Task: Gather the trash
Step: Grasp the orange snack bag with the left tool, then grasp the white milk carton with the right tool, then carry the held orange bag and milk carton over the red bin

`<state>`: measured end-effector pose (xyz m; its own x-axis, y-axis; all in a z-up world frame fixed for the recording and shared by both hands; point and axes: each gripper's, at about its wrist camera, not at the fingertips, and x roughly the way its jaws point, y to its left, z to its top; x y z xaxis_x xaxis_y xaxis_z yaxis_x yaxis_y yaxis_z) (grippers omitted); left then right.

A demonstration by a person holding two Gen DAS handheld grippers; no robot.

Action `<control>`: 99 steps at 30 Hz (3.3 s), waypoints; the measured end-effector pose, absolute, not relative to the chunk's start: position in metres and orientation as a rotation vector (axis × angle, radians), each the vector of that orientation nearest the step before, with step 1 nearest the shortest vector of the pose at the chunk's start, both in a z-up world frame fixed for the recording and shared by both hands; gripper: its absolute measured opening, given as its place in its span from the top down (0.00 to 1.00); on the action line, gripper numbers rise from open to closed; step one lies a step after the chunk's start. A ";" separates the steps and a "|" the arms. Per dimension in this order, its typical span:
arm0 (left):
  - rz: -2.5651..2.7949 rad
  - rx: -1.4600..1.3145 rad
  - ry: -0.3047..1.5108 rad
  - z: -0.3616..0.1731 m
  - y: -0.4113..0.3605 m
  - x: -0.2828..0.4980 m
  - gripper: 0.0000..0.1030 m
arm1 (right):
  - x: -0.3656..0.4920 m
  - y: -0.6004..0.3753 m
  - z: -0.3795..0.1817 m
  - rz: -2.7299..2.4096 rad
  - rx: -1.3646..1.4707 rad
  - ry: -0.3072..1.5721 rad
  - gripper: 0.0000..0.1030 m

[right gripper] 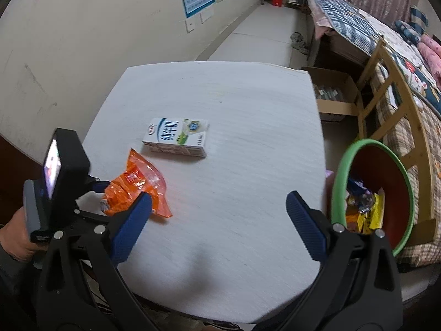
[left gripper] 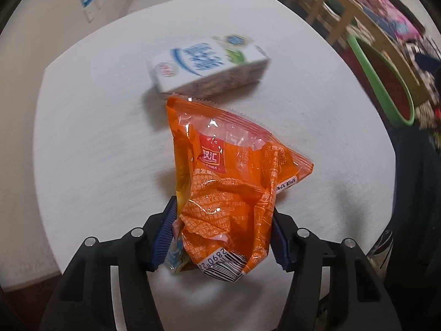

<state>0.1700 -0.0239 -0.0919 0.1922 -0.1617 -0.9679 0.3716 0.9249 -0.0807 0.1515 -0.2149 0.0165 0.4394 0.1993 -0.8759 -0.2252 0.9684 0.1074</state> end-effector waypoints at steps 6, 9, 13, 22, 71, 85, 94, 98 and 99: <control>-0.303 0.132 1.278 -0.068 0.019 0.168 0.45 | 0.166 -0.185 0.007 0.322 -0.080 1.094 0.07; -0.274 0.114 1.260 -0.061 0.041 0.170 0.45 | 0.180 -0.168 -0.002 0.354 -0.146 1.107 0.07; -0.265 0.065 1.247 -0.050 0.059 0.173 0.45 | 0.201 -0.148 -0.015 0.387 -0.240 1.119 0.07; -0.225 -0.011 1.255 -0.062 0.077 0.185 0.45 | 0.249 -0.103 -0.059 0.491 -0.481 1.175 0.07; -0.256 -0.009 1.157 -0.018 0.007 0.178 0.45 | 0.151 -0.204 -0.006 0.350 -0.113 1.186 0.46; -0.411 0.061 1.120 0.009 -0.101 0.189 0.45 | 0.154 -0.305 0.029 0.184 0.061 1.080 0.46; -0.571 0.121 1.098 0.020 -0.211 0.205 0.45 | 0.167 -0.424 0.030 0.005 0.163 1.038 0.46; -0.635 0.164 1.102 0.018 -0.261 0.207 0.45 | 0.165 -0.466 0.029 -0.058 0.191 1.027 0.46; -0.653 0.176 1.104 0.017 -0.275 0.207 0.45 | 0.164 -0.475 0.028 -0.071 0.197 1.025 0.46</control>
<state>0.2067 -0.2751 0.0171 0.2863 -0.4008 -0.8703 0.5694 0.8017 -0.1819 0.1642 -0.4751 0.0277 0.5182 0.0334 -0.8546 0.1506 0.9801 0.1296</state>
